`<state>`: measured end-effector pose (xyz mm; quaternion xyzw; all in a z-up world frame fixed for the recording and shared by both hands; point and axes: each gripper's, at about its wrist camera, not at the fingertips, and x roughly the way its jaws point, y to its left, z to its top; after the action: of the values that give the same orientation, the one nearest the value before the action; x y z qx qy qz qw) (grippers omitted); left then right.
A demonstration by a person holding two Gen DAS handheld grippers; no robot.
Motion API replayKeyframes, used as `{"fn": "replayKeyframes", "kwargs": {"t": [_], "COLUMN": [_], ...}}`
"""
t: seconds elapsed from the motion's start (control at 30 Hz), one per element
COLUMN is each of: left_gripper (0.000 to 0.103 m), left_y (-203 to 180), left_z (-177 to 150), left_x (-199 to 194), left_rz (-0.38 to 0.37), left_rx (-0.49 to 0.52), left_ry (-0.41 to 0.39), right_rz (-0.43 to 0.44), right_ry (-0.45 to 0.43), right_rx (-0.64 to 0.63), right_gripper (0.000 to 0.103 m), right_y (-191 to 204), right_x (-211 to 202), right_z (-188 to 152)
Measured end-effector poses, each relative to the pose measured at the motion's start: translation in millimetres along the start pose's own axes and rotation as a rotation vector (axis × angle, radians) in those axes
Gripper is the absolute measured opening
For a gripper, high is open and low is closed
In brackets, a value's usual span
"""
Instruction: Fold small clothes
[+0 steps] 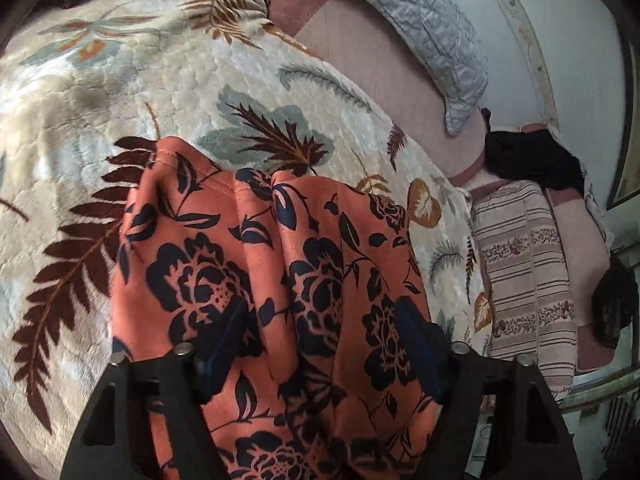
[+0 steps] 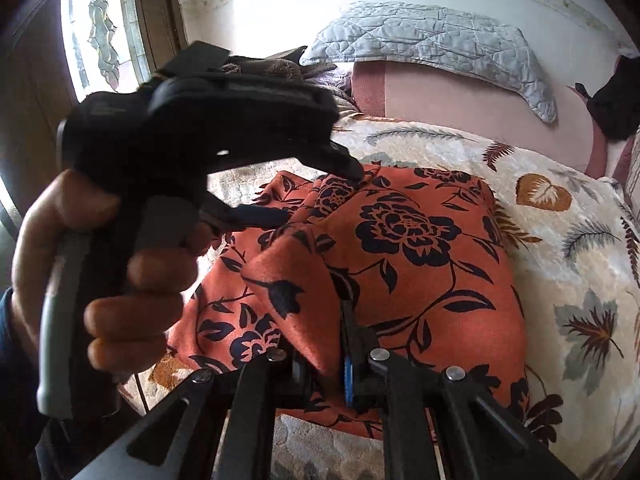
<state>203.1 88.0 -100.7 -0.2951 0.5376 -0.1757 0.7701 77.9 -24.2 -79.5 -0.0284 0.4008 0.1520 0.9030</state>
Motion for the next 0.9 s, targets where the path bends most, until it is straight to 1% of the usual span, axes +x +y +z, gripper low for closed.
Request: {"fn": "replayKeyframes", "kwargs": {"t": [0.03,0.07,0.1,0.13,0.23,0.3,0.33,0.4,0.43,0.47,0.5,0.53,0.6,0.7,0.8,0.9], "left_gripper": [0.04,0.024,0.019,0.017,0.015,0.015,0.015,0.015,0.015,0.015,0.015,0.015,0.015,0.015,0.015,0.015], "left_y": [-2.1,-5.0,-8.2,-11.6,-21.8,-22.7,-17.7,2.2,16.5,30.0,40.5,49.1,52.5,46.6,45.8,58.0], "left_z": [3.4,6.3,8.8,11.3,16.0,14.2,14.2,15.5,17.6,19.7,20.0,17.3,15.9,14.5,12.7,11.2], "left_x": [7.0,10.2,8.9,4.6,-27.3,-50.8,-56.3,-53.1,-44.1,-31.0,-16.0,-6.2,-6.3,-26.2,-38.4,-41.3], "left_rz": [0.028,0.037,0.039,0.037,-0.001,-0.004,0.0,0.014,0.023,0.044,0.074,0.085,0.053,-0.01,-0.016,-0.031], "left_rx": [0.007,0.025,0.049,0.073,0.16,0.237,0.256,0.247,0.22,0.197,0.186,0.183,0.183,0.209,0.222,0.19], "left_ry": [0.019,0.027,0.018,0.0,-0.068,-0.124,-0.136,-0.126,-0.096,-0.049,-0.014,0.007,-0.006,-0.061,-0.1,-0.112], "right_rz": [0.002,0.003,0.005,0.008,0.025,0.055,0.066,0.086,0.091,0.088,0.076,0.069,0.056,0.055,0.072,0.083], "right_ry": [-0.004,-0.012,-0.02,-0.029,-0.063,-0.079,-0.084,-0.068,-0.048,-0.024,0.006,0.038,0.057,0.04,0.016,-0.002], "right_rx": [-0.005,-0.014,-0.021,-0.029,-0.046,-0.042,-0.043,-0.046,-0.042,-0.04,-0.047,-0.05,-0.055,-0.054,-0.037,-0.044], "right_gripper": [0.011,0.011,0.011,0.01,0.01,0.01,0.01,0.01,0.01,0.01,0.01,0.01,0.01,0.01,0.01,0.01], "right_y": [-0.1,0.6,1.3,2.4,10.8,19.3,24.2,34.9,38.5,42.7,46.3,50.1,53.7,54.5,56.4,65.2], "right_x": [0.0,-1.6,-4.2,-7.4,-17.4,-22.4,-22.1,-11.1,-0.2,10.8,24.0,33.4,42.2,37.2,29.6,22.2], "right_z": [1.7,3.5,4.4,5.8,12.3,16.5,17.3,14.6,11.5,7.8,3.3,-0.9,-7.9,-8.0,-4.9,-6.4]}}
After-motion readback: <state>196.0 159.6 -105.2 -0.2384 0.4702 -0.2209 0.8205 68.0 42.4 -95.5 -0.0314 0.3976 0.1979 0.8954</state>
